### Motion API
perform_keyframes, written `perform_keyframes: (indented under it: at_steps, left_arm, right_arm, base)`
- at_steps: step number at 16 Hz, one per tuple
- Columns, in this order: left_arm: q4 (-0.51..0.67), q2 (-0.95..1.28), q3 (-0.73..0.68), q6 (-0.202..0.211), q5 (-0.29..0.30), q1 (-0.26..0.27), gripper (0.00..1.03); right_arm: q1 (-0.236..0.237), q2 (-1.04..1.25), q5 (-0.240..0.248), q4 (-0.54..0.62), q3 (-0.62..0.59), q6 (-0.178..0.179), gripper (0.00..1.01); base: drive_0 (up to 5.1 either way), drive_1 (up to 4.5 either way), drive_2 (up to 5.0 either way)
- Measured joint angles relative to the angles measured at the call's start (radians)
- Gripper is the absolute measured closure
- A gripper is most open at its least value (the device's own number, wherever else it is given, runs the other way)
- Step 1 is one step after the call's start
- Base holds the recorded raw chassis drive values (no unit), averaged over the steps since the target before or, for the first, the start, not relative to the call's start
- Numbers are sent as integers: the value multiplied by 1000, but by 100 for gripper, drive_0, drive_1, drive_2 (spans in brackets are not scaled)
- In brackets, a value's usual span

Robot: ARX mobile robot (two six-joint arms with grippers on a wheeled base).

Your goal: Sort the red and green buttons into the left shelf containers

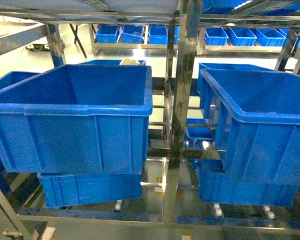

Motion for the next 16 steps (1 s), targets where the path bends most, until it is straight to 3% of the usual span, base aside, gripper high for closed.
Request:
perform_keyframes:
  at_steps: [9, 16]
  left_arm:
    - [-5, 10, -1, 0, 0, 0, 77]
    - [-1, 2, -1, 0, -1, 0, 77]
  right_arm:
    - [0, 5, 0, 0, 0, 0, 74]
    - [0, 0, 1, 0, 0, 0, 74]
  base:
    - [-7, 417, -431]
    - [212, -138, -138]
